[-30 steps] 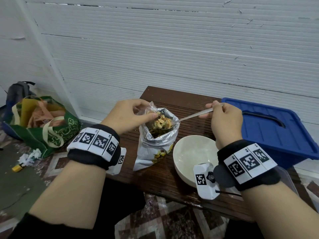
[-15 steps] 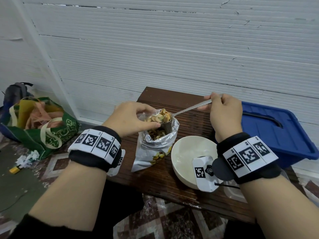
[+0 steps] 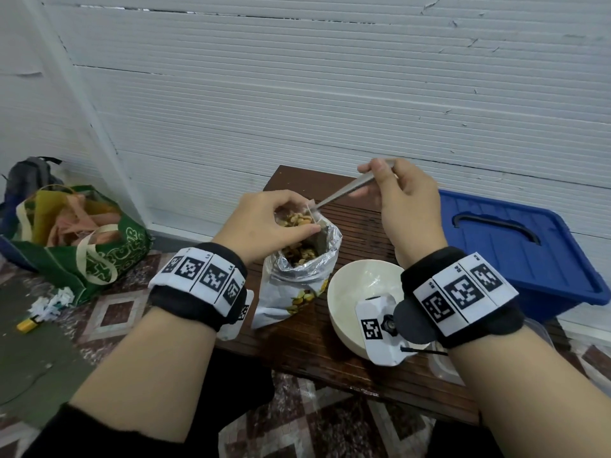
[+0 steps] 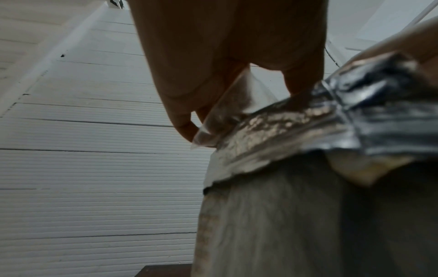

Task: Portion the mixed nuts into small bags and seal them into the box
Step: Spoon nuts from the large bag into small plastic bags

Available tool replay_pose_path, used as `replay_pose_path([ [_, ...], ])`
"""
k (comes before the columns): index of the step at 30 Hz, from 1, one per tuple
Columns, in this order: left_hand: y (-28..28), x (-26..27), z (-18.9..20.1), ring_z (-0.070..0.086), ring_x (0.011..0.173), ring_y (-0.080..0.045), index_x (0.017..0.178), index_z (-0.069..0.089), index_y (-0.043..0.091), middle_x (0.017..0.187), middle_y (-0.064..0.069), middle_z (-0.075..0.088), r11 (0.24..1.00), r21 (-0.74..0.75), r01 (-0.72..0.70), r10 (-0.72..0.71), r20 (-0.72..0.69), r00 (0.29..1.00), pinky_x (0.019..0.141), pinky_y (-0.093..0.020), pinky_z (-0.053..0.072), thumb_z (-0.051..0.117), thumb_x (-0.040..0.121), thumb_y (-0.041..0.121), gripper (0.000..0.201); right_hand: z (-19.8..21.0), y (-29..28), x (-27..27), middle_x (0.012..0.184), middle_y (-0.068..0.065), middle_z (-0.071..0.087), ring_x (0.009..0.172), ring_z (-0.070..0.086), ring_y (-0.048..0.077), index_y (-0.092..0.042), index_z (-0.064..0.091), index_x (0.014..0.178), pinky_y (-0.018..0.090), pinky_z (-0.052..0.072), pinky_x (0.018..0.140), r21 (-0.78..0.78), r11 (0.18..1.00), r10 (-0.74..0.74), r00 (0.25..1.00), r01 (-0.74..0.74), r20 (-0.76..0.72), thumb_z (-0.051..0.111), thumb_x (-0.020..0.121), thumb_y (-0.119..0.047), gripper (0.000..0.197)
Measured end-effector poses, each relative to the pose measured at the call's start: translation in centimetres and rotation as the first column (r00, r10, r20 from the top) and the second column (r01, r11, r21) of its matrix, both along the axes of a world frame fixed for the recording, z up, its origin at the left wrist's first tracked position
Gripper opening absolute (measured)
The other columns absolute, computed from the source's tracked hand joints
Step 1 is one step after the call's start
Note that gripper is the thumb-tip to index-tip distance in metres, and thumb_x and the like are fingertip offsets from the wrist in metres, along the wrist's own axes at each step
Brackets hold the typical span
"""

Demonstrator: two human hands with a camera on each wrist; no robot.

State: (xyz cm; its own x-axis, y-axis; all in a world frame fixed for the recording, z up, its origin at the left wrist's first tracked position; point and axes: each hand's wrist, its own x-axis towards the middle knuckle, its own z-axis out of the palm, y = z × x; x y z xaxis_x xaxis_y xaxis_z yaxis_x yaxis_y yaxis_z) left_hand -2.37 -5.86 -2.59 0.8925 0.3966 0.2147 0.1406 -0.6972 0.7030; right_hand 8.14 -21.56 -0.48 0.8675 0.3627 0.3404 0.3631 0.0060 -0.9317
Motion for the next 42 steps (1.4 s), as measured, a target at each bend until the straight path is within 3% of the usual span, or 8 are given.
replay_pose_path([
  [6,0.7,-0.4,0.4,0.059,0.083,0.002,0.091,0.062,0.033,0.089,0.015,0.065,0.994,-0.06,-0.089,0.092,0.047,0.995,0.065,-0.004,0.045,0.075,0.075,0.043,0.023,0.6,-1.2,-0.6,0.083,0.007,0.069,0.07,0.061,-0.003,-0.01,0.066,0.097,0.01,0.041,0.066,0.155,0.981,0.076,0.97,-0.114,0.229,0.047,0.1,-0.016,0.021],
  [9,1.1,-0.5,0.3,0.059,0.077,0.002,0.097,0.065,0.023,0.086,0.012,0.064,0.99,-0.081,-0.112,0.118,0.071,0.99,0.06,-0.005,0.044,0.073,0.078,0.041,0.028,0.7,-1.8,-0.2,0.083,-0.009,0.069,0.076,0.066,0.008,-0.02,0.065,0.092,0.014,0.04,0.063,0.234,0.972,-0.032,0.975,-0.021,0.22,0.046,0.101,-0.019,0.021],
  [13,1.8,-0.6,0.2,0.062,0.082,-0.002,0.101,0.066,0.017,0.091,0.008,0.067,0.991,-0.085,-0.107,0.112,0.058,0.992,0.064,-0.009,0.047,0.072,0.08,0.039,0.031,0.3,-2.3,0.4,0.086,0.006,0.067,0.065,0.06,0.0,-0.026,0.061,0.086,0.02,0.04,0.065,0.238,0.961,-0.184,0.966,0.138,0.183,0.043,0.102,-0.023,0.024],
  [19,1.8,-0.8,0.1,0.062,0.084,-0.003,0.103,0.065,0.019,0.091,0.008,0.066,0.99,-0.1,-0.095,0.1,0.045,0.994,0.071,-0.013,0.048,0.073,0.079,0.039,0.033,-1.2,-1.7,-0.5,0.071,-0.012,0.064,0.068,0.06,-0.006,-0.018,0.065,0.088,0.012,0.044,0.07,0.023,0.992,-0.128,0.962,0.126,0.242,0.047,0.1,-0.02,0.021],
  [23,2.0,-0.7,-0.1,0.065,0.087,-0.004,0.104,0.066,0.021,0.092,0.007,0.069,0.991,-0.109,-0.077,0.083,0.05,0.995,0.075,-0.018,0.053,0.074,0.077,0.041,0.034,-3.1,-0.6,-1.6,0.078,-0.013,0.067,0.075,0.059,0.011,-0.024,0.069,0.094,0.04,0.049,0.078,-0.234,0.971,0.078,0.877,0.041,0.475,0.05,0.098,-0.028,0.02],
  [27,2.1,-0.7,-0.2,0.065,0.089,-0.005,0.106,0.066,0.022,0.094,0.006,0.07,0.991,-0.117,-0.065,0.071,0.047,0.996,0.078,-0.022,0.055,0.075,0.076,0.041,0.036,-4.3,0.0,-2.6,0.074,-0.01,0.065,0.074,0.05,0.018,-0.024,0.069,0.094,0.037,0.035,0.075,-0.412,0.907,0.208,0.765,0.083,0.61,0.045,0.097,-0.032,0.025],
  [33,2.2,-0.7,-0.4,0.065,0.09,-0.006,0.104,0.068,0.025,0.094,0.006,0.07,0.988,-0.14,-0.065,0.071,0.038,0.997,0.084,-0.025,0.055,0.076,0.073,0.046,0.038,-4.3,0.2,-2.4,0.073,-0.005,0.068,0.077,0.061,0.017,-0.021,0.068,0.089,0.041,0.048,0.08,-0.324,0.946,0.138,0.899,0.005,0.415,0.046,0.098,-0.025,0.025],
  [42,2.1,-0.6,-0.3,0.063,0.089,-0.005,0.105,0.067,0.024,0.095,0.006,0.069,0.991,-0.122,-0.063,0.067,0.027,0.997,0.077,-0.015,0.049,0.075,0.074,0.045,0.038,-4.3,-0.1,-1.3,0.061,0.001,0.068,0.064,0.06,-0.002,-0.016,0.066,0.08,0.005,0.038,0.074,-0.184,0.979,-0.088,0.996,0.086,-0.002,0.044,0.101,-0.022,0.03],
])
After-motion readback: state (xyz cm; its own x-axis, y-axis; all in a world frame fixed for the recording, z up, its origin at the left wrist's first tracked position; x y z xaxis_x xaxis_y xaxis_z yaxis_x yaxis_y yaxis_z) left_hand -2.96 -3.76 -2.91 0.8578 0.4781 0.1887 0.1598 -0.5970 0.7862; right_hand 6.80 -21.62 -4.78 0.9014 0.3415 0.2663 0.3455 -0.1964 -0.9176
